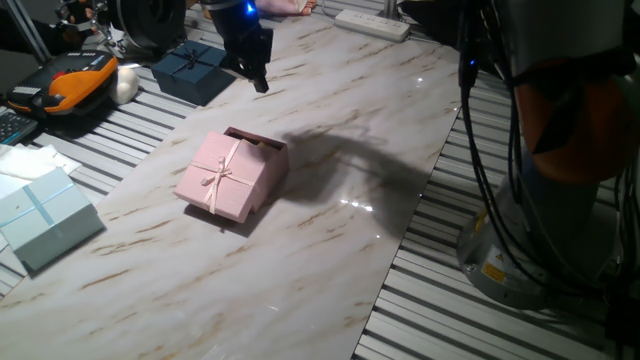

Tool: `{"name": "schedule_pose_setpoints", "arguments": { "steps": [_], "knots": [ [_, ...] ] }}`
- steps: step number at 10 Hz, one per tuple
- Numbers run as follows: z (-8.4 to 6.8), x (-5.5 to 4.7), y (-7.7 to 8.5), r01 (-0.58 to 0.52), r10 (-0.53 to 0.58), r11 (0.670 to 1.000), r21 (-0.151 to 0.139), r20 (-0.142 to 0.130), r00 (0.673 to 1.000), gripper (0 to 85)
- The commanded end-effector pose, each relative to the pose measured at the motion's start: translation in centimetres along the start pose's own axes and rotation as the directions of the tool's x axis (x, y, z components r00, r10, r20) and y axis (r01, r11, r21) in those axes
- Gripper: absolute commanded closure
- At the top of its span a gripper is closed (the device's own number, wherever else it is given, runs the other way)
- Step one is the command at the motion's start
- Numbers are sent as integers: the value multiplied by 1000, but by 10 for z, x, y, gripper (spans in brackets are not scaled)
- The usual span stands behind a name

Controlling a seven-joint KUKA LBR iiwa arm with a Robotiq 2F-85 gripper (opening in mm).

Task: Slide the outer casing onto the gift box

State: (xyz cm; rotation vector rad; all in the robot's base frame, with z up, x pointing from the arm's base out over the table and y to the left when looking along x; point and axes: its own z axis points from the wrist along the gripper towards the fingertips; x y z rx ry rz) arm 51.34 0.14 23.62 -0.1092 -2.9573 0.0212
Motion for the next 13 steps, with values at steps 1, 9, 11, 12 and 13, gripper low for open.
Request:
{"name": "schedule_pose_setpoints", "arguments": {
  "steps": [1, 9, 11, 12, 13],
  "knots": [
    [0, 0, 0, 3, -3, 1000, 2, 2, 1000, 850],
    [0, 1, 1, 30, -14, 988, -149, 103, 995, 850],
    [0, 1, 1, -4, 26, 984, -178, 122, 992, 850],
    [0, 1, 1, -37, 82, 969, -243, 180, 980, 850],
    [0, 1, 1, -23, 74, 972, -233, 214, 974, 850]
  ]
}}
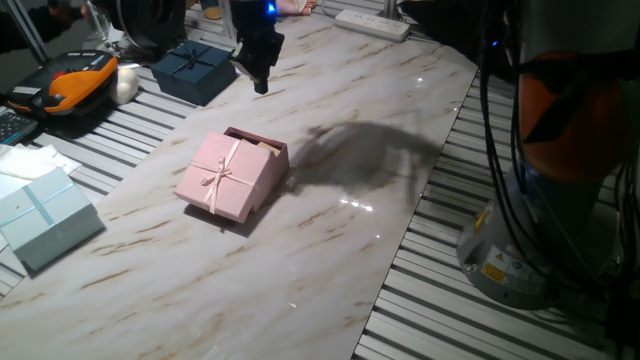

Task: Slide the outer casing onto the gift box

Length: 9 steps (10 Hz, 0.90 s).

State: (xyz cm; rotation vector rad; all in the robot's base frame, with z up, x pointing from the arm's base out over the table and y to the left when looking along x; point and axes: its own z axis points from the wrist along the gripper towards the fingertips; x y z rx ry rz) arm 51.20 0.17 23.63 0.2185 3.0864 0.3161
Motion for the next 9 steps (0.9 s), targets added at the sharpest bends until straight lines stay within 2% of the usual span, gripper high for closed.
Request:
{"name": "schedule_pose_setpoints", "arguments": {
  "steps": [1, 3, 4, 6, 8, 9],
  "knots": [
    [0, 0, 0, 20, -20, 1000, -7, 14, 1000, 850],
    [0, 0, 0, 19, -21, 998, -56, -33, 999, 850],
    [0, 0, 0, 24, -26, 998, -56, -51, 998, 850],
    [0, 0, 0, 15, -17, 999, -37, -51, 999, 850],
    [0, 0, 0, -29, 27, 999, -41, -58, 998, 850],
    [1, -1, 4, -41, 39, 999, -34, -58, 998, 850]
  ]
}}
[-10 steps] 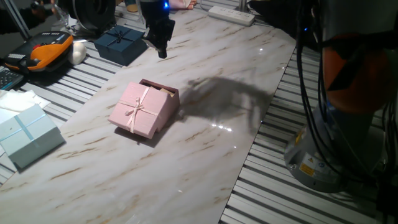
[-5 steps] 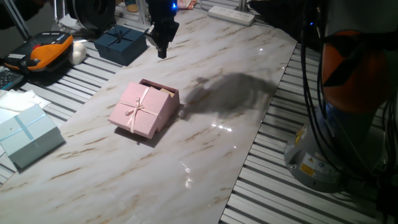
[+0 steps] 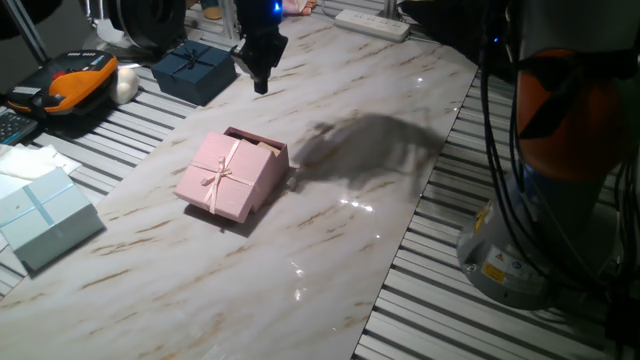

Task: Slide the outer casing onto the gift box

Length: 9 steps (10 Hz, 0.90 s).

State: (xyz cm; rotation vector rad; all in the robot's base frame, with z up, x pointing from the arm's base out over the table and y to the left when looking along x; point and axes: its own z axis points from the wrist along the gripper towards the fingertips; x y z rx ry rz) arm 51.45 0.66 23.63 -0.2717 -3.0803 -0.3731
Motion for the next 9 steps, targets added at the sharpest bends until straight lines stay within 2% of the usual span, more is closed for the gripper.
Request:
{"name": "schedule_pose_setpoints", "arguments": {
  "steps": [1, 2, 3, 5, 6, 7, 8, 9],
  "knots": [
    [2, -2, 12, 0, 0, 1000, 25, 3, 1000, 850],
    [1, -5, 31, -11, 10, 998, 67, 14, 1000, 850],
    [1, -6, 47, -28, 26, 995, 91, 20, 999, 850],
    [3, -5, 80, -85, 82, 991, 106, 28, 996, 850],
    [7, -2, 99, -111, 107, 986, 123, 37, 994, 850],
    [14, 0, 112, -135, 130, 983, 128, 43, 991, 850],
    [24, 4, 125, -150, 143, 978, 146, 57, 988, 850],
    [37, 7, 137, -161, 148, 969, 186, 82, 986, 850]
  ]
}}
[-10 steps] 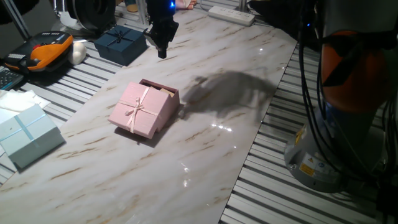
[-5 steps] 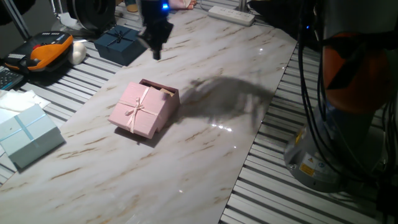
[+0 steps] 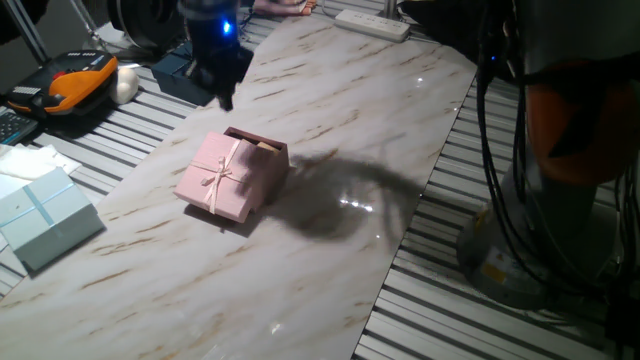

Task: Slide the outer casing onto the gift box

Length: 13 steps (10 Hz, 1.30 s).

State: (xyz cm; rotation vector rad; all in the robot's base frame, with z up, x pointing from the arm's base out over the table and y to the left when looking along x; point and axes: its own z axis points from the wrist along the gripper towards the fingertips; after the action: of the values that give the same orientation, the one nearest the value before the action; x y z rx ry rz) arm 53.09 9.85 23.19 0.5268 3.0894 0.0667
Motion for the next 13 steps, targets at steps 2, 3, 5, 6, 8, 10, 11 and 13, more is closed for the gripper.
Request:
{"name": "schedule_pose_setpoints", "arguments": {
  "steps": [2, 3, 5, 6, 8, 10, 11, 13],
  "knots": [
    [28, 27, 73, -26, 24, 998, 65, 33, 999, 850],
    [42, 30, 82, -54, 51, 996, 65, 50, 997, 850],
    [71, 36, 98, -98, 92, 992, 76, 88, 992, 850],
    [79, 38, 104, -106, 97, 991, 85, 98, 990, 850],
    [92, 40, 109, -112, 103, 990, 82, 105, 989, 850],
    [104, 41, 112, -116, 103, 989, 95, 129, 986, 850],
    [109, 41, 113, -116, 101, 988, 104, 138, 985, 850],
    [114, 33, 111, -96, 82, 990, 107, 122, 989, 850]
  ]
}}
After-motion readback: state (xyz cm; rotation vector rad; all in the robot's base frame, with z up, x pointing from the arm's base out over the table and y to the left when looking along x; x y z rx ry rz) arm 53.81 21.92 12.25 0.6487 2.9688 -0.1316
